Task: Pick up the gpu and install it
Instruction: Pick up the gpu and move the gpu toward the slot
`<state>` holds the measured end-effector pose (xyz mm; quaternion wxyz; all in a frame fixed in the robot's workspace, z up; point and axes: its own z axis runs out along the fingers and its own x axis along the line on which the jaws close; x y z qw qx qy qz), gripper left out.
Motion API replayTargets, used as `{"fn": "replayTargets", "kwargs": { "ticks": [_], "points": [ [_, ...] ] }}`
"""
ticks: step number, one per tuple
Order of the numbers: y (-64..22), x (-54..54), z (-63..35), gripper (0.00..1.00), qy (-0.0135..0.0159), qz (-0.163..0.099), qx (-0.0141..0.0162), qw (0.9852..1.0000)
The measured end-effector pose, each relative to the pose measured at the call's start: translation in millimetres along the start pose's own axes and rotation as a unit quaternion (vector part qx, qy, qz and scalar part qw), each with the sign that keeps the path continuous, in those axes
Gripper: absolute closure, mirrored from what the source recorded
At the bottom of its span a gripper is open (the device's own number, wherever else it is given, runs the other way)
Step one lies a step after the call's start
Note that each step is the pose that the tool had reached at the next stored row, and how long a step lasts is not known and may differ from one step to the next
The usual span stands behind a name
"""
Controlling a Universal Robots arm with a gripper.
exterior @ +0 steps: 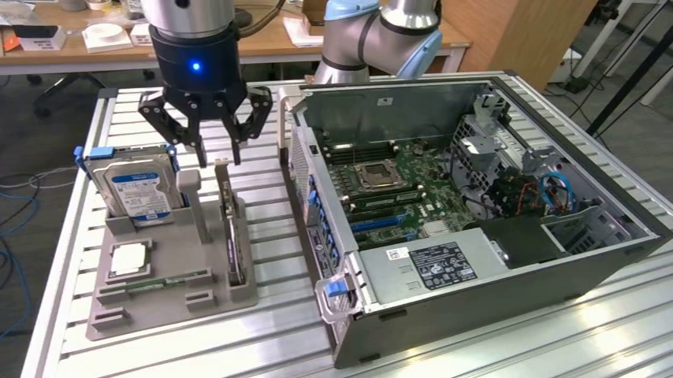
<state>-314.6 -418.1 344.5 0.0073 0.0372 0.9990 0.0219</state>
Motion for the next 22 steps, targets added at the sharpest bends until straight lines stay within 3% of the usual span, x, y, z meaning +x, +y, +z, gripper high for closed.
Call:
{"fn": "replayTargets", "kwargs": {
  "ticks": [22],
  "points": [
    [-1.3, -0.6, 10.8, 0.53, 0.0, 0.0, 0.0, 1.0]
  ]
}}
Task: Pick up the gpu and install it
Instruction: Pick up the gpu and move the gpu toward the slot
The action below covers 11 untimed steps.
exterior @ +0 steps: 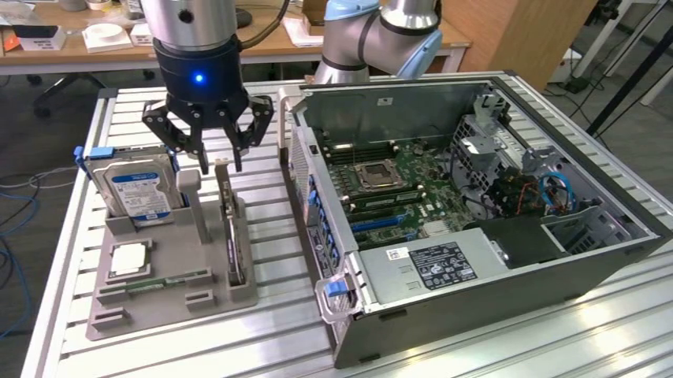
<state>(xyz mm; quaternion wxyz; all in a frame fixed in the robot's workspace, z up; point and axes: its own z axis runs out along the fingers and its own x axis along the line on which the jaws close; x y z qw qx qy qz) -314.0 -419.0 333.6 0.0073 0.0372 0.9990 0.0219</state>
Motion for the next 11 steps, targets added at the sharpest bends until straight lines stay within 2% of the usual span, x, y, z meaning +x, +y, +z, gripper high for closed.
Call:
{"fn": "replayTargets", "kwargs": {
  "ticks": [11],
  "points": [
    [-0.2, 0.0, 5.2, 0.53, 0.0, 0.0, 0.0, 1.0]
  ]
}}
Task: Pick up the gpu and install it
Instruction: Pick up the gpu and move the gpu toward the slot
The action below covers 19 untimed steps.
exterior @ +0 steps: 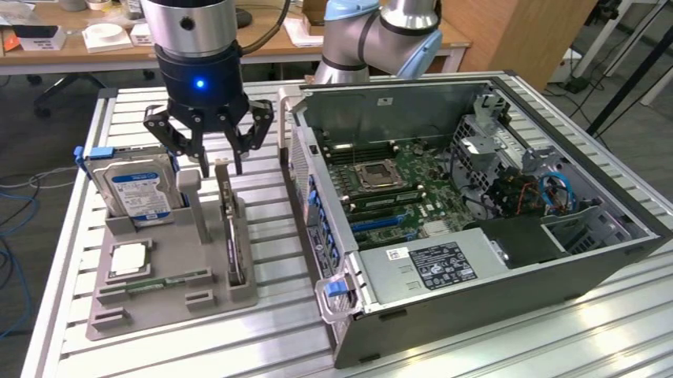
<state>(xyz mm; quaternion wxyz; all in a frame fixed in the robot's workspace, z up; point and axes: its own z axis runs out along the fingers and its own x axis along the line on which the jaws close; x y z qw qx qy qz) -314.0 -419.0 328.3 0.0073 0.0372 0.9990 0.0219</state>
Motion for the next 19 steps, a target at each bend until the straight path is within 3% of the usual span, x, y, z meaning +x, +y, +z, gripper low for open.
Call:
{"fn": "replayTargets", "kwargs": {
  "ticks": [19],
  "points": [
    [-0.3, 0.1, 6.9, 0.53, 0.0001, 0.0, 0.0, 1.0]
  ]
}}
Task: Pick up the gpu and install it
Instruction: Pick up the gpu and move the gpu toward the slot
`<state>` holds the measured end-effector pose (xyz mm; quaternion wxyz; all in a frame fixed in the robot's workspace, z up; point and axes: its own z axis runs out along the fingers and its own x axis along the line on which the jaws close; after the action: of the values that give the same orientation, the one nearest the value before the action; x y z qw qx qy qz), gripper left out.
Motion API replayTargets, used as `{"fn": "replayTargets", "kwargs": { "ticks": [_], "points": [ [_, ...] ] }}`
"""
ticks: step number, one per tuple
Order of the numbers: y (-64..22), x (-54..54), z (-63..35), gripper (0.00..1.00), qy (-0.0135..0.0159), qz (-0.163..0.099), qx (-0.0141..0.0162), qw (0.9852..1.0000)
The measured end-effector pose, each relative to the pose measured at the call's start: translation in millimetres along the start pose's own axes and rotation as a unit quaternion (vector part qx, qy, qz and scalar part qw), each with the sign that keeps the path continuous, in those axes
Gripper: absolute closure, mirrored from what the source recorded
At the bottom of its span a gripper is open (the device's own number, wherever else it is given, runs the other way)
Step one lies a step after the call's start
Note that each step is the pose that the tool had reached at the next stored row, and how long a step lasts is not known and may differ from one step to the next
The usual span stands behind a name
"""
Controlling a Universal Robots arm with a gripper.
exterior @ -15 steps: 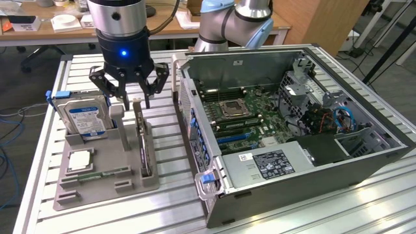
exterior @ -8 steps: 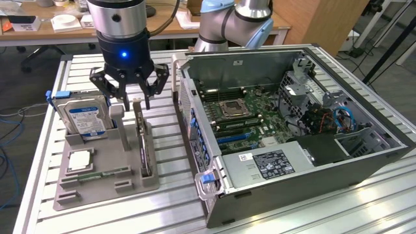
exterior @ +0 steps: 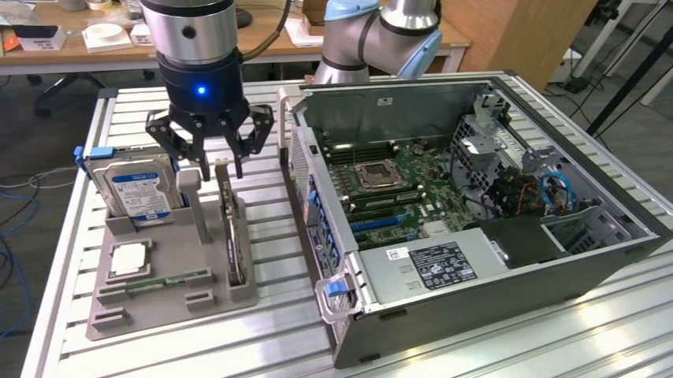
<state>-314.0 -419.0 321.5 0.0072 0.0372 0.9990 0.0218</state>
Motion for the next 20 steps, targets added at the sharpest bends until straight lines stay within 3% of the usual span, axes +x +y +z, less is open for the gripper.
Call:
{"fn": "replayTargets", "kwargs": {
  "ticks": [7, 18, 20],
  "points": [
    [-0.8, -0.1, 0.3, 0.53, -0.0001, 0.0, 0.0002, 1.0],
    [-2.6, -0.2, 0.7, 0.53, -0.0004, 0.0, 0.0039, 1.0],
    [-3.1, -0.3, 0.9, 0.53, -0.0006, 0.0, 0.006, 1.0]
  ]
}}
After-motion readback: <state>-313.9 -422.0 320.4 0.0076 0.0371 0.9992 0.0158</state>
